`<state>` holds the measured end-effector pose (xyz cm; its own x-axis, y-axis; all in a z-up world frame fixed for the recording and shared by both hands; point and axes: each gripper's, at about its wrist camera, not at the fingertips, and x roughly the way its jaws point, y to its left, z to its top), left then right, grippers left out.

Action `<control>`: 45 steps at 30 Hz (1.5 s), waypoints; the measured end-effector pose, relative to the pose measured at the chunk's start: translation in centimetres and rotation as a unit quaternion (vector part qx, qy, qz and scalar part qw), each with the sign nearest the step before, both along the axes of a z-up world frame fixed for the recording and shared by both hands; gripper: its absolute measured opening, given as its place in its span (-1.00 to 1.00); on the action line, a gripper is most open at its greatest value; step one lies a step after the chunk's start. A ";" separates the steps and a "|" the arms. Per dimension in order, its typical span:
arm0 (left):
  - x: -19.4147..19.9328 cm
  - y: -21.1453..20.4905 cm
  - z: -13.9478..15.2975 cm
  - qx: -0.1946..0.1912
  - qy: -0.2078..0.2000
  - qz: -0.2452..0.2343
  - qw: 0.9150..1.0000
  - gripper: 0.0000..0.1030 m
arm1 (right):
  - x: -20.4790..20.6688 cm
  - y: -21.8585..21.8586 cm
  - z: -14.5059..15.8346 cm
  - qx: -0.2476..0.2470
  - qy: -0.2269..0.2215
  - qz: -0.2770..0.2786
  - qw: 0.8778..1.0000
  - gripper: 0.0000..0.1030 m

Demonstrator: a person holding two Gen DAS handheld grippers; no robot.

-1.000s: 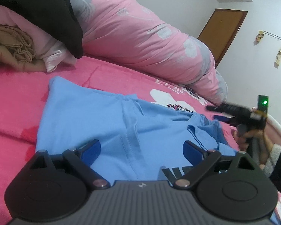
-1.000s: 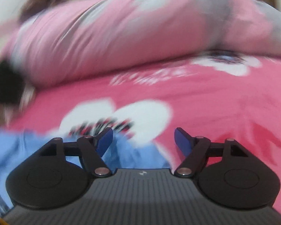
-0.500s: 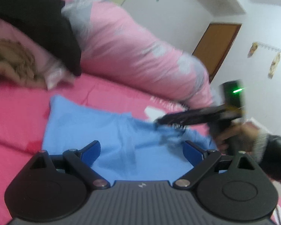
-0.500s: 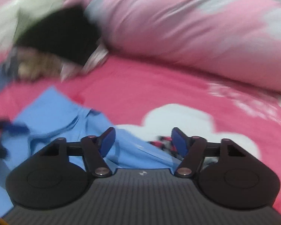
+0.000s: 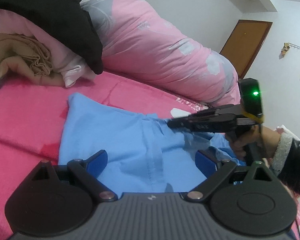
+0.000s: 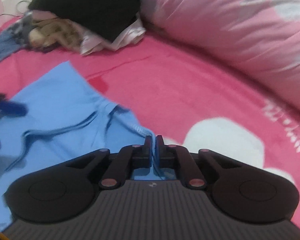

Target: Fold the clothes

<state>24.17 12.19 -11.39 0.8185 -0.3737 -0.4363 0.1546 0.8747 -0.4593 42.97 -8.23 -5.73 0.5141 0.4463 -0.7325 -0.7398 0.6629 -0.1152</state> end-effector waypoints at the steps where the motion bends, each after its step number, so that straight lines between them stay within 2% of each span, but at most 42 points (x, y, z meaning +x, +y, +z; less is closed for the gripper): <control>1: 0.1 0.0 0.0 0.000 0.000 0.000 1.000 0.85 | 0.1 0.1 -0.3 0.002 -0.017 -0.012 1.000 -0.96; 5: -0.2 0.2 0.1 -0.004 -0.004 0.004 1.000 0.85 | 0.5 0.0 -0.7 0.021 -0.035 -0.044 0.998 -0.88; 6: -0.5 0.4 0.2 -0.006 -0.013 0.011 1.000 0.85 | 0.5 -0.2 -0.2 0.023 -0.033 -0.050 0.998 -0.80; 7: -0.8 0.6 0.4 -0.008 -0.022 0.017 1.000 0.85 | 0.5 -0.4 0.4 0.028 -0.035 -0.057 0.997 -0.64; 10: -1.4 1.1 0.9 -0.010 -0.045 0.044 0.998 0.85 | 0.5 -1.3 2.6 0.060 -0.042 -0.071 0.995 -0.59; 12: -1.3 1.0 1.0 -0.006 -0.038 0.047 0.998 0.84 | 0.8 -0.9 3.8 0.101 -0.013 -0.045 0.994 -0.53; 14: -1.4 0.9 1.3 0.007 -0.033 0.064 0.997 0.80 | 1.0 0.8 4.2 0.127 0.023 0.001 0.992 -0.23; 16: -2.0 1.4 2.0 0.022 -0.035 0.107 0.993 0.79 | 1.3 3.3 3.8 0.132 0.057 0.053 0.988 0.06; 18: -2.6 1.9 2.7 0.036 -0.037 0.149 0.987 0.79 | 2.1 5.8 3.0 0.118 0.077 0.085 0.986 0.08; 20: -2.5 2.3 2.8 0.037 -0.021 0.162 0.986 0.79 | 2.8 8.2 2.2 0.103 0.096 0.118 0.983 0.08; 22: -1.7 2.8 1.7 0.028 0.025 0.161 0.986 0.63 | 3.6 10.7 1.4 0.089 0.116 0.150 0.978 0.08; 23: -1.3 3.1 1.2 0.024 0.048 0.160 0.986 0.30 | 3.8 11.6 1.2 0.084 0.123 0.163 0.975 0.10; 24: -1.0 3.3 0.8 0.018 0.070 0.159 0.985 0.15 | 3.9 12.3 1.0 0.080 0.127 0.171 0.974 0.10; 28: -1.2 5.3 -0.1 -0.038 0.078 0.180 0.980 -0.14 | 4.0 14.0 0.2 0.069 0.136 0.190 0.970 0.07; 29: -1.2 5.5 -0.3 -0.045 0.078 0.185 0.978 -0.28 | 3.8 14.2 0.0 0.067 0.138 0.194 0.969 -0.12; 30: -1.2 5.8 -0.5 -0.052 0.079 0.191 0.977 -0.51 | 3.5 14.3 -0.1 0.066 0.138 0.199 0.968 -0.34; 31: -1.2 6.0 -0.7 -0.060 0.080 0.196 0.975 -0.63 | 3.2 14.2 -0.1 0.066 0.134 0.203 0.968 -0.70; 32: -1.1 6.5 -0.9 -0.073 0.083 0.197 0.974 -0.87 | 2.7 14.0 0.0 0.068 0.129 0.207 0.967 -0.87; 33: -1.2 6.7 -1.1 -0.084 0.084 0.198 0.973 -0.94 | 2.4 13.9 0.2 0.073 0.120 0.211 0.967 -0.89; 34: -1.2 7.0 -1.3 -0.095 0.085 0.198 0.972 -0.95 | 2.1 13.7 0.5 0.080 0.109 0.216 0.967 -0.91; 39: -1.7 7.1 -0.8 -0.078 0.064 0.221 0.970 -0.96 | 1.0 14.0 2.0 0.133 0.057 0.226 0.963 -0.91; 45: -1.1 7.2 -1.7 -0.073 0.078 0.228 0.968 -0.92 | 1.1 15.5 -1.4 0.089 0.024 0.217 0.972 -0.88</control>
